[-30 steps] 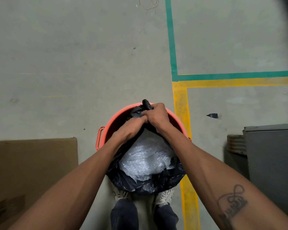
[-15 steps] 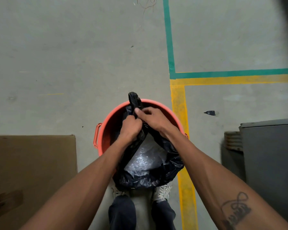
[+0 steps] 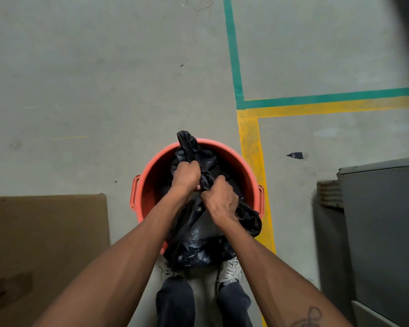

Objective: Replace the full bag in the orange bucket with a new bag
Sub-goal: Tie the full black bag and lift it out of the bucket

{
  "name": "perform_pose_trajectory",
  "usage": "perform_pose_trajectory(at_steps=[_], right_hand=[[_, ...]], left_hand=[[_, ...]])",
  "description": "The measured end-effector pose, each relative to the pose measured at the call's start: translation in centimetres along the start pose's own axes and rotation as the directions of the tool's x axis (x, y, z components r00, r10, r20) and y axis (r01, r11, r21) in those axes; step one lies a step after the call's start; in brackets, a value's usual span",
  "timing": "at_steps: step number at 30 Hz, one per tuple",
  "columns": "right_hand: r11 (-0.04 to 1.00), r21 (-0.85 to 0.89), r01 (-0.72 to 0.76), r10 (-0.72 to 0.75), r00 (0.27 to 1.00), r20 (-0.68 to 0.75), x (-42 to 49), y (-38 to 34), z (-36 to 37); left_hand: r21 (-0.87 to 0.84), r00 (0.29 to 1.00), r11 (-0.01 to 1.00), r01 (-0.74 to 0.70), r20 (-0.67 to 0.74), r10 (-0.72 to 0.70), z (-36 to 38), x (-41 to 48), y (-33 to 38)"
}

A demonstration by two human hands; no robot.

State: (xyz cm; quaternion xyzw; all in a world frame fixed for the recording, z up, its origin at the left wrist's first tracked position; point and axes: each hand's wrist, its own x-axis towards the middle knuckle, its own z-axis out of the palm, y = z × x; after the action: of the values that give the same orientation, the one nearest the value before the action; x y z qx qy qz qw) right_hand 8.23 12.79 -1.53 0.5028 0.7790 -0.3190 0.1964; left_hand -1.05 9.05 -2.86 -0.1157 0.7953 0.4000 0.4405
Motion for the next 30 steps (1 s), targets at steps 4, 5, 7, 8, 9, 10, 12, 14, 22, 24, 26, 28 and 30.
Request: perform_pose_trajectory(at_steps=[4, 5, 7, 8, 9, 10, 12, 14, 22, 24, 26, 28, 30], right_hand=[[0.995, -0.100, -0.029, 0.035, 0.997, 0.065, -0.5, 0.6, 0.3], [0.990, -0.139, -0.033, 0.043, 0.996, 0.075, -0.7, 1.0, 0.4], [0.978, -0.205, -0.040, 0.059, 0.994, 0.092, -0.8, 1.9, 0.3], [0.973, -0.230, -0.037, 0.062, 0.992, 0.105, -0.8, 2.5, 0.1], [0.967, -0.252, -0.030, 0.062, 0.991, 0.121, -0.8, 3.0, -0.2], [0.962, -0.272, -0.019, 0.059, 0.989, 0.137, -0.7, 3.6, -0.5], [0.953, -0.302, -0.014, 0.067, 0.984, 0.165, -0.6, 4.4, -1.3], [0.947, -0.320, -0.024, 0.087, 0.979, 0.183, -0.8, 5.1, -2.0], [0.999, 0.036, 0.035, -0.039, 0.993, 0.113, -1.5, 6.0, -3.2], [0.989, 0.149, 0.020, -0.042, 0.988, 0.147, -1.8, 5.8, -3.3], [0.973, 0.229, 0.023, -0.063, 0.984, 0.168, -1.9, 5.4, -3.4], [0.965, 0.258, 0.051, -0.098, 0.980, 0.174, -2.0, 5.1, -3.0], [0.961, 0.264, 0.083, -0.138, 0.970, 0.198, -2.1, 4.7, -2.2]], left_hand=[[-0.138, 0.992, 0.990, 0.004, -0.124, -0.022, -0.3, 0.4, -0.7], [-0.187, 0.992, 0.982, 0.012, -0.121, -0.035, -0.3, 0.2, -0.7], [-0.279, 0.992, 0.960, 0.022, -0.112, -0.056, -0.4, -0.5, -0.4], [-0.330, 0.991, 0.944, 0.021, -0.116, -0.063, -0.3, -0.5, -0.4], [-0.374, 0.988, 0.927, 0.028, -0.129, -0.082, -0.4, -0.4, -0.5], [-0.406, 0.985, 0.913, 0.028, -0.143, -0.093, -0.4, -0.2, -0.7], [-0.475, 0.977, 0.879, 0.033, -0.169, -0.128, -0.6, 0.3, -1.1], [-0.533, 0.974, 0.845, 0.047, -0.163, -0.157, -0.8, 0.4, -1.2], [-0.205, 0.998, 0.978, -0.049, -0.048, 0.040, -0.8, 0.2, -1.7], [-0.074, 0.997, 0.996, -0.049, 0.052, 0.053, 0.4, -1.2, -2.6], [0.018, 0.991, 0.997, -0.077, 0.108, 0.075, 1.4, -3.4, -2.6], [0.130, 0.998, 0.991, -0.018, 0.068, 0.009, 2.1, -4.7, -2.5], [0.190, 0.990, 0.976, 0.108, 0.073, -0.123, 2.9, -5.6, -2.5]])
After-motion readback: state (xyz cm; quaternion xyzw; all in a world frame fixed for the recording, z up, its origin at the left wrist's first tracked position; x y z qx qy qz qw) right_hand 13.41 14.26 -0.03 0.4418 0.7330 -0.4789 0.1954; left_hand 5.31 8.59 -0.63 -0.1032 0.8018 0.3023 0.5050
